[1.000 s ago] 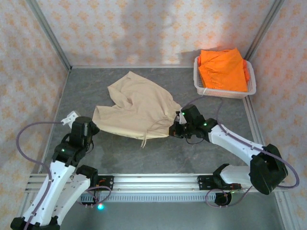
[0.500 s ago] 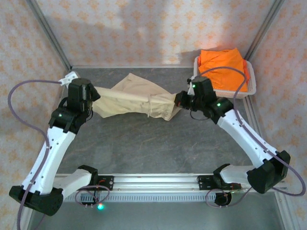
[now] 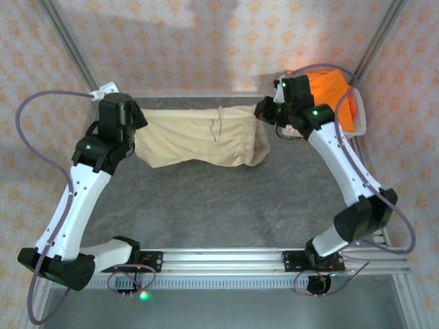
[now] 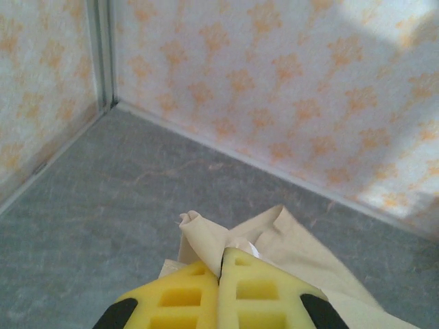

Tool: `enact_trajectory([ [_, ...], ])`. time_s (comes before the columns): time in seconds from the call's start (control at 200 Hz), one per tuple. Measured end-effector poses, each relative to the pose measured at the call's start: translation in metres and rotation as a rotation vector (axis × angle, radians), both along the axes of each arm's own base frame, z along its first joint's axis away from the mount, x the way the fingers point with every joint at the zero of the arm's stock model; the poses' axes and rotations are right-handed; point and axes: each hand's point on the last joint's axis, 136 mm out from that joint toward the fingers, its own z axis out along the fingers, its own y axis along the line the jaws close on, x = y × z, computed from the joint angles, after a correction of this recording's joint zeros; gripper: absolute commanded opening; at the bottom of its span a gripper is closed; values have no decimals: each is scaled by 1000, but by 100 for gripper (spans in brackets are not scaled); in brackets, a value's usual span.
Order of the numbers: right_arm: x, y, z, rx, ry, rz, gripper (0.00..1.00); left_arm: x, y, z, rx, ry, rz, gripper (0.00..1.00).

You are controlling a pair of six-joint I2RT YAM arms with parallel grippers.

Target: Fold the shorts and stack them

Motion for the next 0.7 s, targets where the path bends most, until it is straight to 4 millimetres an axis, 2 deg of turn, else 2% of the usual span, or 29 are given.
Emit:
enact_trajectory([
  [0.065,16,4,5,-5,-14,10,0,6,-1,8,10,-18,-1,0],
  [0.185,45,12,12,-10,-27,27,0,17,-1,8,36,-14,6,0],
  [0.3,78,23,38,-1,-93,55,0,34,-3,18,61,-18,2,0],
  [0.375,87,27,57,12,-145,78,0,38,-5,31,67,-43,-4,0],
  [0.465,78,30,70,34,-174,119,0,27,-3,43,67,-91,-11,0],
  [0.51,69,30,73,44,-188,136,0,15,0,48,61,-125,-14,0],
  [0.616,32,23,60,45,-174,164,0,-26,7,45,38,-197,-24,0],
  [0.701,-4,16,44,42,-162,191,0,-57,9,32,1,-233,-49,0],
])
